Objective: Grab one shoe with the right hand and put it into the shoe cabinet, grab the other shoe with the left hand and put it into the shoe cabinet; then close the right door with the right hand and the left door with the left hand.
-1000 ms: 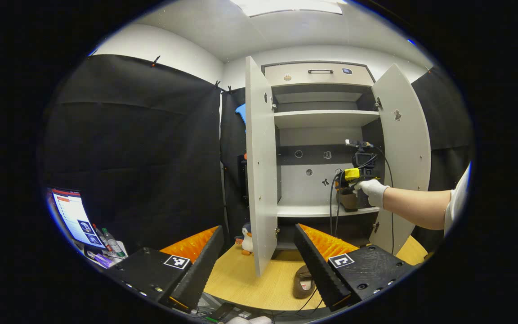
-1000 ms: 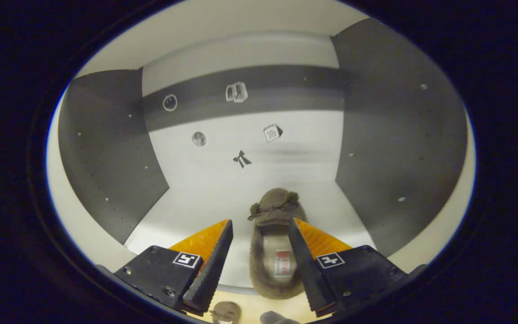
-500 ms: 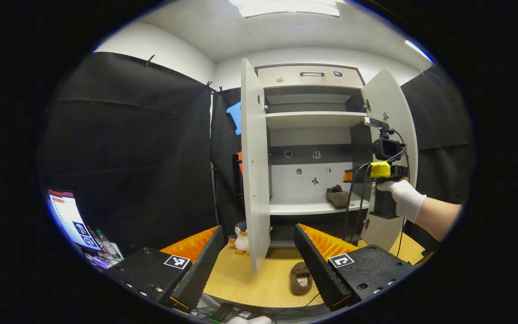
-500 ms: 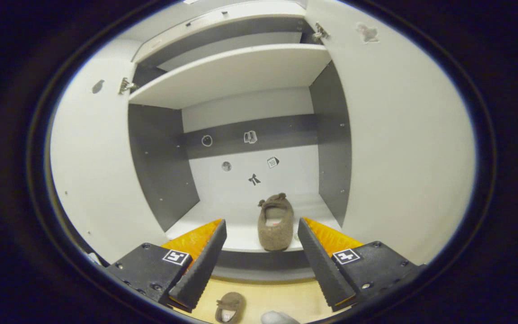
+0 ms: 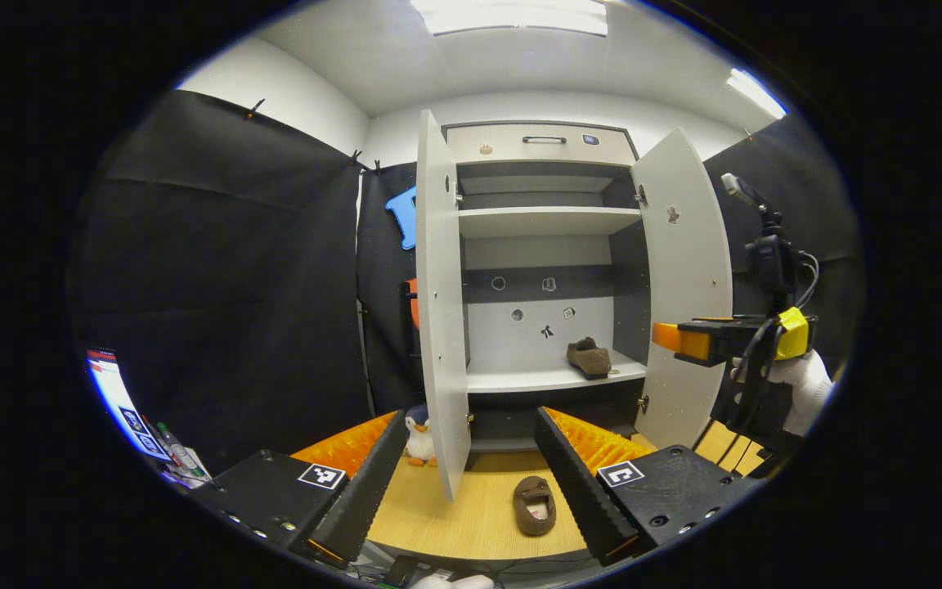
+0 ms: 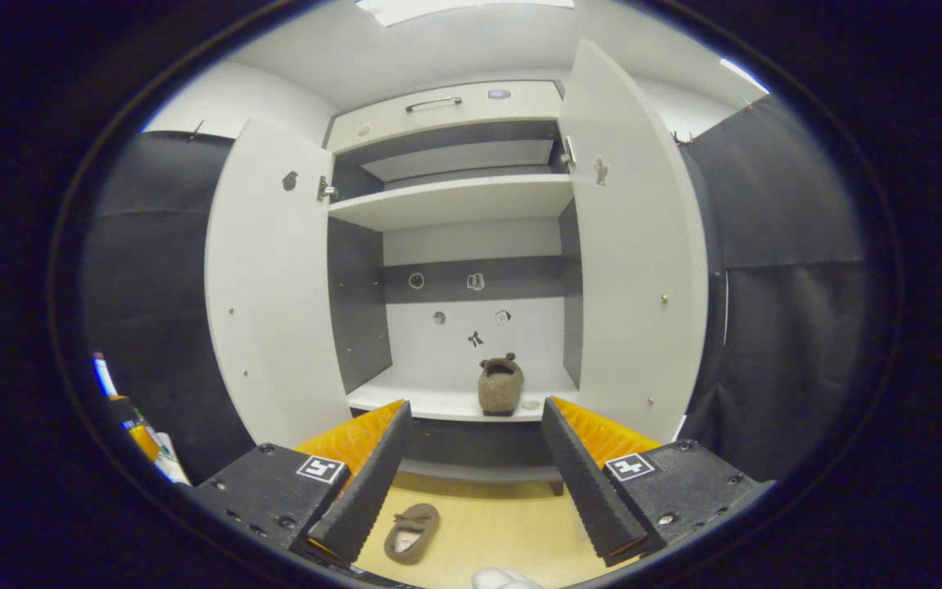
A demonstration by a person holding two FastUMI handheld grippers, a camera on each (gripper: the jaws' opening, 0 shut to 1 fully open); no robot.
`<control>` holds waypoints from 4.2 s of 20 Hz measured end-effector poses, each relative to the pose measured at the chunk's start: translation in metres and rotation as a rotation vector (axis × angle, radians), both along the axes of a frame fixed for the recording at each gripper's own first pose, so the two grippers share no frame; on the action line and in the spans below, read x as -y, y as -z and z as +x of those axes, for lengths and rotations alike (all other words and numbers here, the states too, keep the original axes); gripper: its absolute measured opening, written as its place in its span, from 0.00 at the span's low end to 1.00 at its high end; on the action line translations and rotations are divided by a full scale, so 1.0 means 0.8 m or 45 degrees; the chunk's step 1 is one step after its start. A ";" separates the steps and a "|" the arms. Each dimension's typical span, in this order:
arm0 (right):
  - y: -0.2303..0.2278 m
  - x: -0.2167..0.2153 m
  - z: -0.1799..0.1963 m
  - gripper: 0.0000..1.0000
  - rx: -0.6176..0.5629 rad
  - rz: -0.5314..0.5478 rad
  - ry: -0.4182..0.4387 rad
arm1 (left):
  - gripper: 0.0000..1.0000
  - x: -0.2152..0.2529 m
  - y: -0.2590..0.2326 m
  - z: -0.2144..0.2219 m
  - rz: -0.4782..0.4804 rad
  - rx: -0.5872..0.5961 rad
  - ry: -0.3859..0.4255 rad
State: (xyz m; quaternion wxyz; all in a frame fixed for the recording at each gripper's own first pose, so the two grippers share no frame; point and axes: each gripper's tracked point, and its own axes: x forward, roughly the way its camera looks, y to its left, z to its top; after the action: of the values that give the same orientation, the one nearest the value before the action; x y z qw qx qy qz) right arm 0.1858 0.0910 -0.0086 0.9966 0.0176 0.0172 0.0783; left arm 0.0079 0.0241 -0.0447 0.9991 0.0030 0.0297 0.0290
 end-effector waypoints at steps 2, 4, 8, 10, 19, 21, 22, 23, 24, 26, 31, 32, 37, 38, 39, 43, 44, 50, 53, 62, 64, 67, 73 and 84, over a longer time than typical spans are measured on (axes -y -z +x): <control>0.005 0.016 -0.038 0.98 0.017 0.004 0.002 | 0.96 0.004 0.005 0.003 0.002 -0.007 0.023; 0.011 0.026 -0.064 1.00 0.046 0.006 0.011 | 0.96 0.008 0.008 0.006 -0.002 -0.006 0.041; 0.035 0.052 -0.108 0.97 0.059 -0.009 0.052 | 0.96 0.022 0.019 0.022 -0.007 -0.014 0.067; 0.047 0.060 -0.124 0.98 0.051 0.008 0.063 | 0.96 0.029 0.023 0.030 -0.011 -0.013 0.079; 0.062 0.103 -0.115 1.00 -0.031 0.052 0.128 | 0.96 0.066 0.099 0.080 0.037 -0.145 0.162; 0.068 0.112 -0.113 1.00 -0.049 0.038 0.148 | 0.96 0.076 0.137 0.089 0.024 -0.202 0.193; 0.072 0.118 -0.113 1.00 -0.058 0.027 0.158 | 0.96 0.081 0.155 0.092 0.007 -0.230 0.199; 0.075 0.124 -0.113 1.00 -0.067 0.017 0.171 | 0.96 0.085 0.173 0.096 -0.009 -0.256 0.201; 0.079 0.130 -0.111 1.00 -0.082 0.012 0.187 | 0.96 0.087 0.194 0.101 -0.028 -0.293 0.205; 0.092 0.137 -0.110 1.00 -0.132 0.014 0.198 | 0.96 0.095 0.238 0.107 -0.056 -0.378 0.214; 0.107 0.175 -0.111 1.00 -0.189 0.013 0.269 | 0.97 0.110 0.347 0.126 -0.112 -0.581 0.222; 0.108 0.184 -0.112 1.00 -0.197 0.010 0.286 | 0.97 0.109 0.362 0.133 -0.122 -0.612 0.217; 0.119 0.210 -0.112 1.00 -0.249 0.003 0.325 | 0.96 0.104 0.435 0.172 -0.085 -0.736 0.208; 0.121 0.214 -0.112 1.00 -0.254 0.003 0.331 | 0.96 0.101 0.447 0.182 -0.068 -0.758 0.205; 0.123 0.219 -0.110 1.00 -0.257 0.000 0.339 | 0.96 0.100 0.459 0.193 -0.059 -0.776 0.209; 0.125 0.236 -0.102 1.00 -0.274 -0.018 0.367 | 0.96 0.097 0.513 0.229 -0.016 -0.869 0.204; 0.126 0.239 -0.101 0.98 -0.280 -0.017 0.374 | 0.96 0.096 0.525 0.238 -0.020 -0.891 0.202; 0.132 0.250 -0.093 0.98 -0.310 0.003 0.396 | 0.82 0.098 0.557 0.289 -0.037 -0.900 0.180; 0.138 0.253 -0.091 1.00 -0.328 0.003 0.403 | 0.65 0.110 0.561 0.301 -0.090 -0.890 0.176; 0.136 0.239 -0.084 0.99 -0.327 0.022 0.371 | 0.01 0.112 0.535 0.302 -0.016 -0.920 0.166; 0.132 0.237 -0.086 1.00 -0.314 0.017 0.363 | 0.00 0.111 0.506 0.299 0.000 -0.885 0.160; 0.127 0.236 -0.090 0.98 -0.291 0.010 0.358 | 0.00 0.114 0.439 0.300 0.018 -0.773 0.167; 0.120 0.232 -0.098 1.00 -0.254 0.039 0.335 | 0.00 0.112 0.286 0.337 0.037 -0.545 0.195; 0.105 0.238 -0.078 0.98 -0.206 0.078 0.305 | 0.00 0.090 0.109 0.499 0.000 -0.360 0.116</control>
State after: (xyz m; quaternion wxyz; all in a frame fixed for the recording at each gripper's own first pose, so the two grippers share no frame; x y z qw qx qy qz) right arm 0.1237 -0.0991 -0.0923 0.9932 0.0563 0.0930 -0.0423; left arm 0.4067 -0.0480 -0.1321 0.9853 0.0086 0.1700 -0.0170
